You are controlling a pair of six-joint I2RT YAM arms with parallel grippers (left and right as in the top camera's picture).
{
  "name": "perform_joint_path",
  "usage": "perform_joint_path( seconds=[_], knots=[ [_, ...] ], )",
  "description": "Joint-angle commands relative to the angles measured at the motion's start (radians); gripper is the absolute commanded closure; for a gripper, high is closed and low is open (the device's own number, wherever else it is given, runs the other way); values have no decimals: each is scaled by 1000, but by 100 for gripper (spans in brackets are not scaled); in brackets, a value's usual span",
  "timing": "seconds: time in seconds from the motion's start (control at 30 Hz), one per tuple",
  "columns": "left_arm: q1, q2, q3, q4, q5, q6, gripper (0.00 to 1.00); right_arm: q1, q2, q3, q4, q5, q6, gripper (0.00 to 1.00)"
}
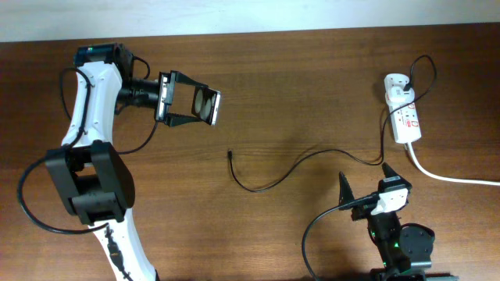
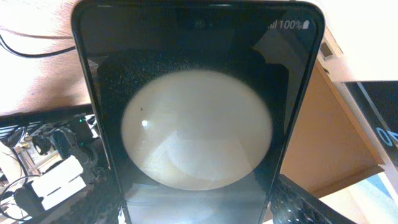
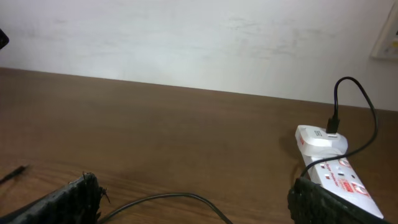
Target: Plug charger to phone and switch on socket
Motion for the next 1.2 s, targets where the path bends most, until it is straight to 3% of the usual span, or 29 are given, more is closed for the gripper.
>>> perform_joint_path(
  seconds=[0.0, 0.07, 0.17, 0.3, 0.53, 0.63, 0.87, 1.03, 1.17],
  knots=[
    [3, -7, 26, -2, 31, -10, 100, 0, -5, -5, -1, -30, 122, 1],
    [3, -7, 26, -2, 31, -10, 100, 0, -5, 20, -19, -174, 125, 1],
    [3, -7, 26, -2, 31, -10, 100, 0, 31, 138, -103, -183, 125, 1],
    [3, -7, 26, -2, 31, -10, 100, 0, 272, 384, -219, -250, 124, 1],
    [3, -7, 26, -2, 30, -10, 100, 0, 843, 1111, -821, -271, 120, 1],
    [3, -7, 26, -2, 30, -10, 100, 0, 978, 1294, -972, -273, 121, 1],
    [3, -7, 26, -2, 30, -10, 100, 1, 1034, 1340, -958, -273, 125, 1],
    [3, -7, 26, -2, -78, -10, 100, 1, 1189, 1340, -982, -444, 124, 1],
    [3, -7, 26, -2, -96, -11, 100, 1, 1254, 1340, -1004, -467, 124, 0]
  ],
)
